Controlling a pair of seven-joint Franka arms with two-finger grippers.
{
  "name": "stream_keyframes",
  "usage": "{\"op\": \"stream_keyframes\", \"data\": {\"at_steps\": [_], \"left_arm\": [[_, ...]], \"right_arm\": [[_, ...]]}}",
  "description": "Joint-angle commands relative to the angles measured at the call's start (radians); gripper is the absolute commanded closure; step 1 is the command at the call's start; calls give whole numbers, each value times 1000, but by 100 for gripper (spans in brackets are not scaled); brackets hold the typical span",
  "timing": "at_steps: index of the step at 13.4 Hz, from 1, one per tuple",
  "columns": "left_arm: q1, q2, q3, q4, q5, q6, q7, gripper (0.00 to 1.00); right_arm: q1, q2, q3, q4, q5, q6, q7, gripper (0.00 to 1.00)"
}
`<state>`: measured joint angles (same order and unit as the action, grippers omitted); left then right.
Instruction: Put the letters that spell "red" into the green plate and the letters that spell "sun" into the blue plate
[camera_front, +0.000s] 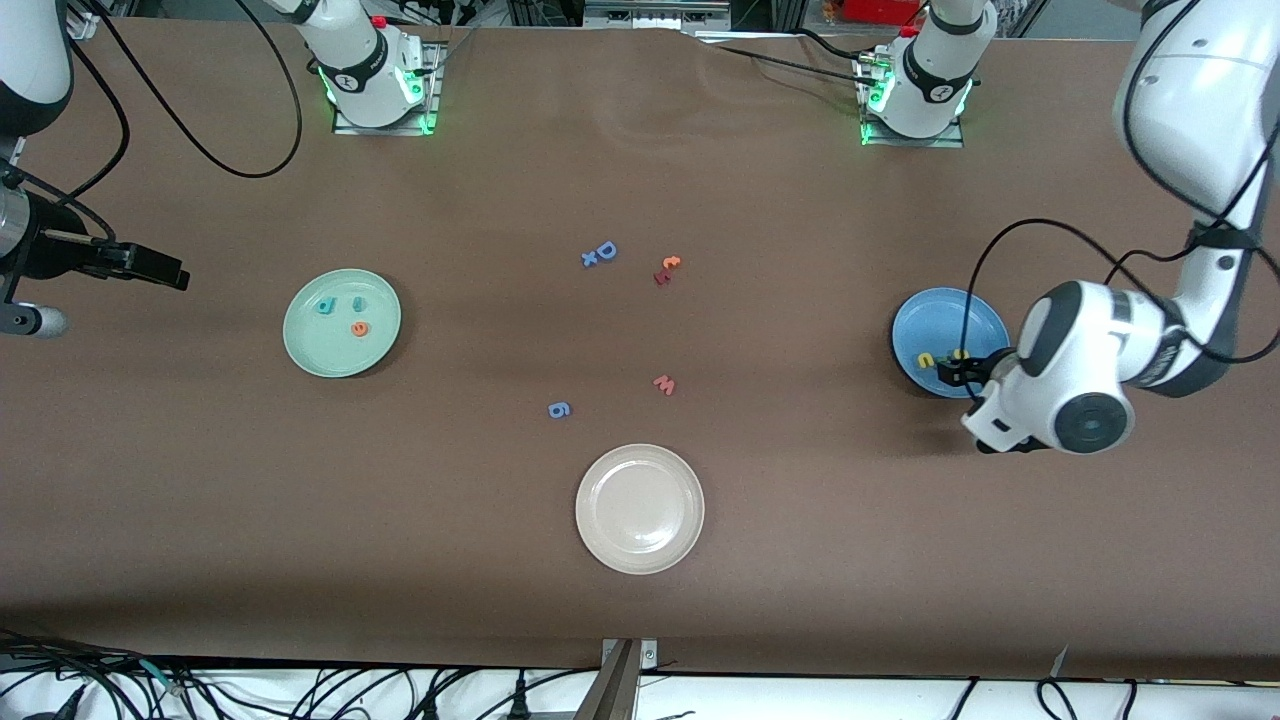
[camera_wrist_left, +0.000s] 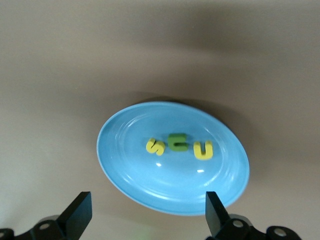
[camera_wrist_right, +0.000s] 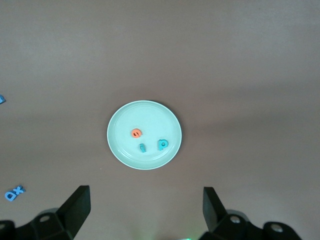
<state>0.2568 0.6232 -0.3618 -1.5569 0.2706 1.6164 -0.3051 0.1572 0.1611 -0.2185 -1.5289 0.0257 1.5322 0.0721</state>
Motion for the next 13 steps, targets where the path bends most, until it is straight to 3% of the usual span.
{"op": "stream_keyframes", "data": {"at_steps": [1,2,3,5,8,13], "left_arm": [[-144,-237,248,-187,-208,68,205,0],[-230,-302,359,-254,-278,92,254,0],[-281,-372,416,-309,-307,121,267,0],[-321,-529,443,-390,-307,155,262,0],[-324,-635,443,-339,-292,65,257,0],[-324,-631,437,-102,-301,-91,259,0]], "right_arm": [[2,-11,5,-7,-9,11,17,1],[2,-11,5,-8,-9,11,17,1],[2,-11,5,-8,-9,11,17,1],[2,-11,5,-7,-10,13,15,1],[1,-11,5,-7,-12,14,15,1],[1,-11,5,-7,-10,14,15,0]]}}
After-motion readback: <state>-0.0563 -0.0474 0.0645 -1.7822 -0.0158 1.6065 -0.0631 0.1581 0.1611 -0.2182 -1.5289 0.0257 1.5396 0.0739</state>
